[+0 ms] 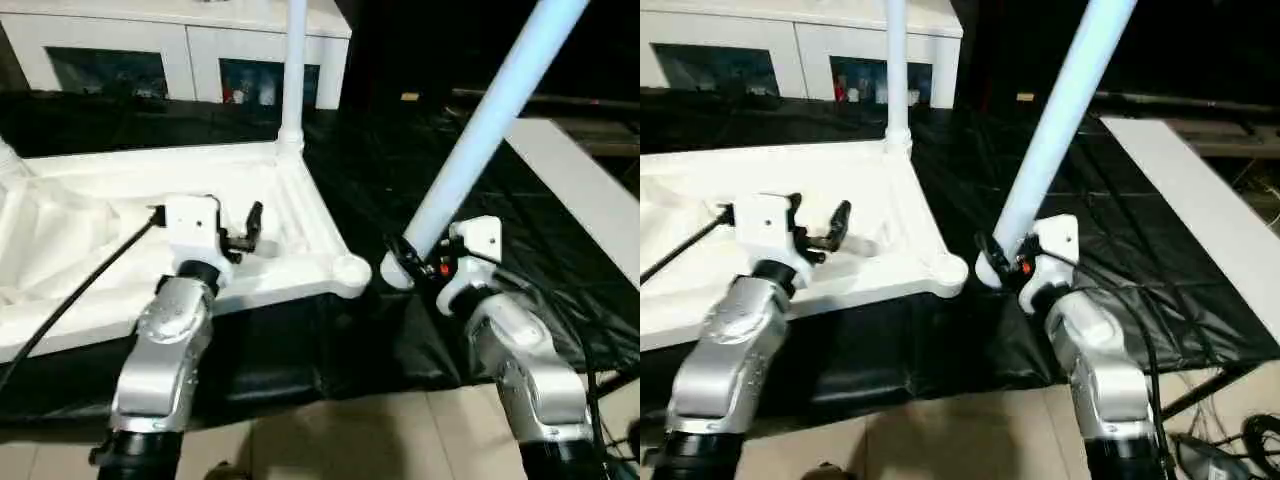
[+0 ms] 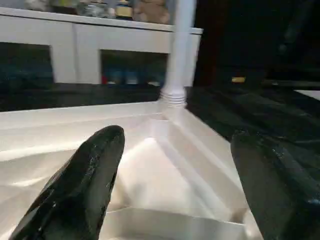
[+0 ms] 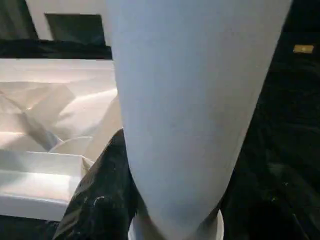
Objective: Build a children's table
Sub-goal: Insert table leg to table base
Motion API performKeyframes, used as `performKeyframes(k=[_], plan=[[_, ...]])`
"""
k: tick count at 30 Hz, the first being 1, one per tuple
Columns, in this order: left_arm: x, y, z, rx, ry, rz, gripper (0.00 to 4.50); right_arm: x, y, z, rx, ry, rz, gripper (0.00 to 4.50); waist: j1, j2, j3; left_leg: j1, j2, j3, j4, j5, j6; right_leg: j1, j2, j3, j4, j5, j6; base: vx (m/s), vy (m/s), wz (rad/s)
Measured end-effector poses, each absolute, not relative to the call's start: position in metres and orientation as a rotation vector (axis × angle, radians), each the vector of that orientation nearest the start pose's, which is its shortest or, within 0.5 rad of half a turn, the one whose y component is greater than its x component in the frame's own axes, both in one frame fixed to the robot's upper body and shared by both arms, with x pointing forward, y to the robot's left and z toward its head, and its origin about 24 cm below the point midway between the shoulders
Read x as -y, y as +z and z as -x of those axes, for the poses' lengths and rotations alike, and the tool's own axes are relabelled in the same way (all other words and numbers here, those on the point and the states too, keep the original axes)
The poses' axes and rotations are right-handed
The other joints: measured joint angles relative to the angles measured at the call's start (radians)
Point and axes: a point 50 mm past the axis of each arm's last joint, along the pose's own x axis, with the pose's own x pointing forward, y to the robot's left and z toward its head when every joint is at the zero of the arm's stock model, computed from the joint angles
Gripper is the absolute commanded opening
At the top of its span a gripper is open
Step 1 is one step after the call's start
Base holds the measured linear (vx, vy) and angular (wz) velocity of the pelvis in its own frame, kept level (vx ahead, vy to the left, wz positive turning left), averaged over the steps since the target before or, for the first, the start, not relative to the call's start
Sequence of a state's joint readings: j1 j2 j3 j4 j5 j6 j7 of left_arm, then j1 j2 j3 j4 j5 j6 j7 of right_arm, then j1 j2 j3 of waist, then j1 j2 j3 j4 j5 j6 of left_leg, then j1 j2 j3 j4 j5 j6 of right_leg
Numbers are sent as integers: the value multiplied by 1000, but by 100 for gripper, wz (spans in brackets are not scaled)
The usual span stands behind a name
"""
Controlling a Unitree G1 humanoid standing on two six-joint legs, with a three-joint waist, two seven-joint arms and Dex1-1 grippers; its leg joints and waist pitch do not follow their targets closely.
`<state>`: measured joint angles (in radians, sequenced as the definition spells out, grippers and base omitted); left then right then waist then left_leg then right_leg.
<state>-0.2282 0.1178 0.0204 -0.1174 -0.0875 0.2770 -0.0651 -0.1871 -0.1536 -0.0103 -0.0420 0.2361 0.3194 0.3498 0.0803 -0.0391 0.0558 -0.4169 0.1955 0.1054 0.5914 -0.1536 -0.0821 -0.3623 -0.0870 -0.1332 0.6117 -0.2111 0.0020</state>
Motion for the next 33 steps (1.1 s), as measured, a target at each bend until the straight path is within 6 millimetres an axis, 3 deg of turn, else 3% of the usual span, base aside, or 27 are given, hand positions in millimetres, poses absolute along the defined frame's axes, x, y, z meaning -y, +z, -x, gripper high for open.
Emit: performKeyframes(k=[1, 3, 4, 5, 7, 8, 9, 10, 11, 12, 13, 14, 15, 16, 17, 18, 19, 20, 22, 24, 26, 28, 30, 32, 33], plan=[[-155, 104, -293, 63, -99, -41, 384, 145, 74, -284, -82, 423, -88, 188, -6, 9, -1, -8, -7, -22, 1, 8, 3, 2, -4, -21, 0, -1, -1, 22, -13, 44], [-157, 105, -293, 67, -82, -54, 384, 138, 74, -283, -82, 446, -95, 188, -15, 22, 5, -17, -12, -57, 2, 12, 2, 9, 0, -40, 3, -8, -11, 29, -52, 46], [-159, 106, -292, 68, -65, -58, 384, 131, 73, -282, -82, 470, -106, 188, -25, 28, 8, -17, -24, -100, 2, 19, -6, 12, 18, -34, 29, -33, -58, 23, -70, 47], [-162, 106, -293, 66, -55, -62, 384, 127, 73, -282, -84, 486, -106, 188, -30, 27, 8, -15, -33, -130, 2, 21, -10, 7, 35, -17, 56, -58, -104, 9, -127, 55], [-163, 108, -292, 72, -46, -61, 384, 125, 74, -281, -80, 500, -102, 188, -35, 19, 4, -11, -68, -194, -11, 30, -27, 1, 58, 18, 106, -104, -172, -5, -180, 63], [-163, 109, -292, 75, -44, -60, 384, 125, 75, -281, -76, 504, -98, 188, -33, 18, 3, -9, -80, -217, -25, 34, -33, 6, 64, 20, 107, -109, -173, -23, -219, 68], [-163, 110, -292, 75, -39, -61, 384, 125, 76, -281, -71, 514, -93, 188, -27, 17, 2, -7, -85, -230, -44, 34, -33, 6, 66, 14, 102, -109, -173, -46, -241, 63], [-161, 111, -292, 76, -34, -55, 384, 126, 76, -282, -68, 514, -85, 188, -14, 21, 1, -39, -76, -190, 36, -14, 12, 8, 61, -21, 91, -105, -165, -46, -241, 63], [-157, 109, -291, 69, -43, -59, 384, 126, 74, -282, -78, 510, -83, 188, 1, 21, 4, -60, -55, -112, 175, -43, 48, 19, 58, -38, 84, -103, -155, -51, -212, 46], [-157, 108, -291, 62, -44, -68, 384, 126, 72, -282, -84, 510, -80, 188, 11, 21, 6, -55, -47, -49, 254, -59, 73, 36, 47, -64, 74, -100, -136, -24, -162, 37], [-158, 110, -291, 65, -35, -78, 384, 124, 75, -283, -71, 518, -77, 188, 13, 25, 2, -17, -48, 6, 254, -78, 101, 47, 26, -120, 59, -97, -101, -24, -162, 37], [-159, 112, -291, 71, -31, -87, 384, 123, 77, -284, -58, 520, -72, 188, 12, 47, -2, 22, -43, 23, 188, -134, 110, 51, 31, -160, 44, -95, -92, 2, -147, 45], [-160, 113, -291, 72, -23, -96, 384, 121, 79, -285, -49, 521, -66, 188, 17, 48, 1, 44, -33, 28, 135, -162, 68, 49, 50, -156, 28, -85, -97, -14, -166, 35], [-163, 109, -290, 47, -7, -101, 384, 119, 78, -285, -54, 509, -80, 188, 24, 56, 0, 49, -12, 34, 110, -135, 65, 42, 70, -123, 24, -74, -71, -14, -166, 35], [-165, 109, -290, 47, 1, -113, 384, 117, 79, -286, -53, 502, -91, 188, 23, 47, -4, 48, -10, 42, 106, -125, 60, 22, 65, -57, 60, -80, -52, -3, -177, 20], [-168, 110, -291, 49, 17, -119, 384, 115, 81, -287, -46, 501, -95, 188, 22, 36, -7, 44, -14, 48, 111, -122, 55, -6, 49, 23, 99, -94, -33, -14, -107, 16], [-169, 110, -291, 50, 20, -124, 384, 118, 83, -288, -41, 484, -93, 188, 27, 27, -8, 38, -25, 49, 117, -118, 50, -28, 15, 61, 126, -89, -6, -14, -107, 16], [-166, 110, -291, 53, 13, -116, 384, 123, 80, -288, -49, 459, -96, 188, 33, 20, -9, 37, -26, 47, 105, -111, 43, -32, 14, 66, 128, -87, -3, -61, -41, 11], [-157, 108, -291, 55, -36, -57, 384, 132, 76, -286, -61, 399, -112, 188, 43, 12, -9, 50, -23, 45, 62, -90, 9, -29, 26, 65, 106, -76, -10, -59, -95, 5], [-152, 107, -291, 54, -68, -22, 384, 132, 75, -285, -63, 386, -122, 188, 36, 11, -9, 55, -21, 41, 37, -74, -2, -26, 34, 62, 86, -64, -22, -57, -93, -7], [-144, 104, -288, 66, -107, 12, 384, 131, 69, -282, -81, 389, -145, 188, 26, 7, -7, 68, -19, 41, 18, -65, -7, -17, 39, 62, 69, -56, -29, -29, -34, -4], [-140, 96, -284, 45, -131, 3, 384, 130, 65, -279, -95, 399, -148, 188, 13, 5, -1, 93, -18, 42, 4, -66, -6, 3, 44, 62, 49, -57, -30, 0, 0, 0], [-140, 92, -281, 33, -139, 4, 384, 130, 65, -279, -96, 403, -147, 188, 7, 4, 4, 109, -15, 42, -7, -66, -5, 24, 47, 56, 28, -57, -30, 0, 0, 0], [-140, 92, -281, 33, -150, 3, 384, 129, 66, -279, -93, 410, -149, 188, 3, 8, 7, 130, -4, 42, -14, -67, -4, 54, 47, 35, -2, -57, -30, 0, 0, 0], [-141, 93, -281, 34, -151, -1, 384, 128, 66, -279, -93, 414, -151, 188, -1, 8, 8, 138, -3, 42, -17, -68, -4, 62, 46, 31, -12, -57, -30, 60, 61, -13]])
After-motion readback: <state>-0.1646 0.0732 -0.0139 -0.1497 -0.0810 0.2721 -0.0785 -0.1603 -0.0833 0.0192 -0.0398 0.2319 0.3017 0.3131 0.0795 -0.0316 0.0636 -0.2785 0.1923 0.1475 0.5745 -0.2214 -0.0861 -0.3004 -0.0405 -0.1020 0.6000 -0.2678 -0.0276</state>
